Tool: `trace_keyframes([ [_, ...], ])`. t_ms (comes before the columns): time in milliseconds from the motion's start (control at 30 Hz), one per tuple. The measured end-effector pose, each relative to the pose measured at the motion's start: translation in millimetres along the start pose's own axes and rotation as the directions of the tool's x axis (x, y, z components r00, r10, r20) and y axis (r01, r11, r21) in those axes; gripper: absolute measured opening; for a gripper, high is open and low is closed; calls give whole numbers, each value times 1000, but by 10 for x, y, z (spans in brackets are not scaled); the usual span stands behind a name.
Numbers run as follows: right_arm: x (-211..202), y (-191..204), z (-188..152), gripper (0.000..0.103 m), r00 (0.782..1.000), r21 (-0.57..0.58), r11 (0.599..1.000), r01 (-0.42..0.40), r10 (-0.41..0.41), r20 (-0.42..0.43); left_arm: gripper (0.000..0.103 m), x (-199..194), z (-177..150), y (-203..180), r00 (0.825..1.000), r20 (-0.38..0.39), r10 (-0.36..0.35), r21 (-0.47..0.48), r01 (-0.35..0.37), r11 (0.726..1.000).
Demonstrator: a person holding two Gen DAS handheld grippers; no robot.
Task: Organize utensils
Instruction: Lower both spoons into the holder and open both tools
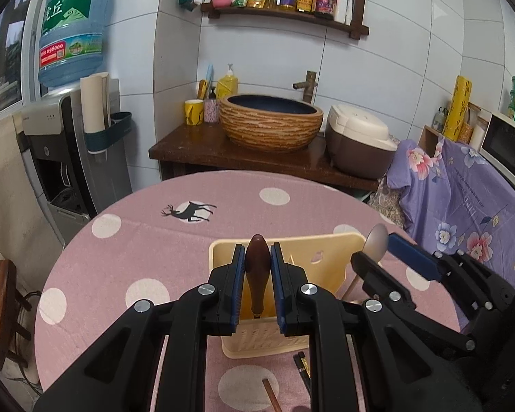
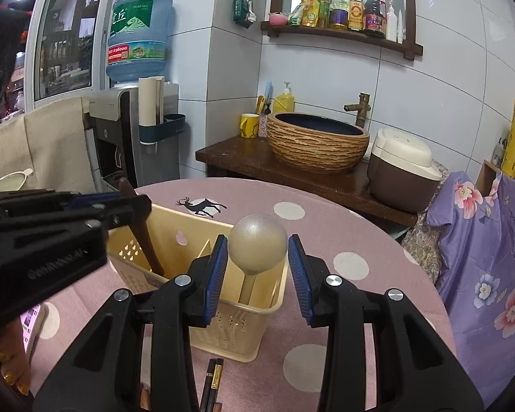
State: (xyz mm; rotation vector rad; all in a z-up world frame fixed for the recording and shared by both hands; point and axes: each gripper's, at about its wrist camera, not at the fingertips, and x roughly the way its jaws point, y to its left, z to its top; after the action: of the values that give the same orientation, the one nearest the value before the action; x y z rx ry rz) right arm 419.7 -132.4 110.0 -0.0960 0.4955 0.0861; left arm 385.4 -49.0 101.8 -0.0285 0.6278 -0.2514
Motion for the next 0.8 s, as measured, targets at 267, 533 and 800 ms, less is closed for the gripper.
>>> trace_keyframes([
  [267,-39,8,-53,42,1000,-21,1000,9,-9,5,16,-101,-53,28,1000,24,6,3,-6,1000],
  [533,-256,-54,-137,52,1000,23,1000,-3,2,27,40,-399,-179,105,997,66,30,-1,-30,1000],
  [800,-394,-113,-475,51,995,84,996,-22,31,-97,58,-613,-666,165,1000,18,24,-27,-24,999],
])
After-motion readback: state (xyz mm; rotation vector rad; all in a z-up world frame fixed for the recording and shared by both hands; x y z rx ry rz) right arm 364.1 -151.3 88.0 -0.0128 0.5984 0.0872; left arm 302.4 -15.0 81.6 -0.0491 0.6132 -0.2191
